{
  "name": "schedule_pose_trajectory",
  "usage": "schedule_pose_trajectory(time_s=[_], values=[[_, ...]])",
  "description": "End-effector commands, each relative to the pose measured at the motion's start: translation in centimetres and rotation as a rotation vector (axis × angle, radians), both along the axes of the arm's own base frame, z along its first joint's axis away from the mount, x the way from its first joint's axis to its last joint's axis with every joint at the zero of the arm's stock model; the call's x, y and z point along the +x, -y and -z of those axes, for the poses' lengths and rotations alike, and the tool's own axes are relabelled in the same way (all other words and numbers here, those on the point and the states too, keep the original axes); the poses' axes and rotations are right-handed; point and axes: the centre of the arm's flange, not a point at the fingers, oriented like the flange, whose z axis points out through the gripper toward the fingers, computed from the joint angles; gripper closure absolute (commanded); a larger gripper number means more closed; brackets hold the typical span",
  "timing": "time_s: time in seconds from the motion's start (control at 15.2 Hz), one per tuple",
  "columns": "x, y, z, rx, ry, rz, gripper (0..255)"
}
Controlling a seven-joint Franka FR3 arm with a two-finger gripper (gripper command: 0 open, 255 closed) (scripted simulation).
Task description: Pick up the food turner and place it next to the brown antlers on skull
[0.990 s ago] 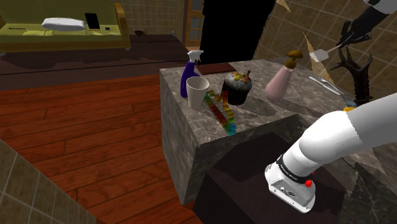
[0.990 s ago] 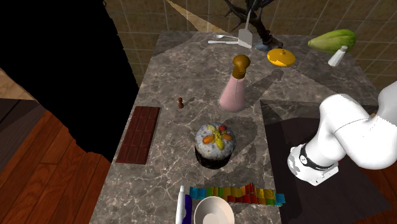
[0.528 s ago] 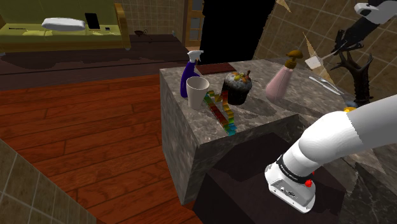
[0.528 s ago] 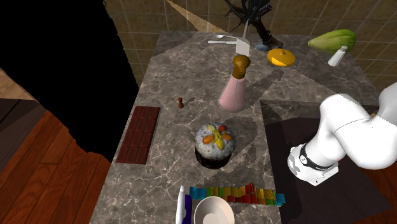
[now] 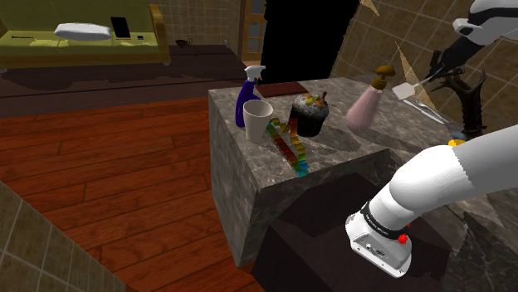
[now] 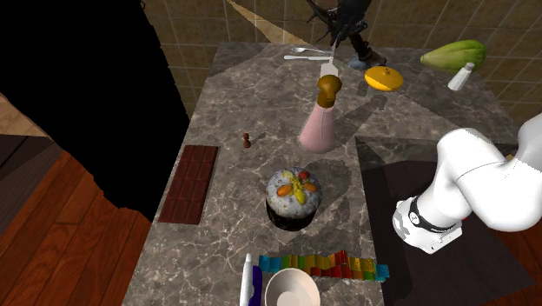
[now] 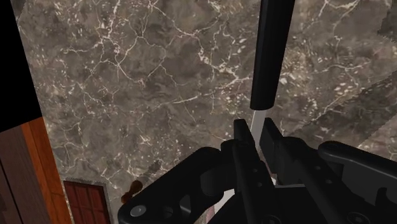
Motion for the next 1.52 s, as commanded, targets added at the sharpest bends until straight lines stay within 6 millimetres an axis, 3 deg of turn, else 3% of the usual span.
schedule_pose_trajectory(time_s=[0.0, 1.45], values=[[0.1, -0.1, 1.2, 0.000, 0.000, 0.000, 255], [0.1, -0.1, 12.8, 0.000, 0.000, 0.000, 255]])
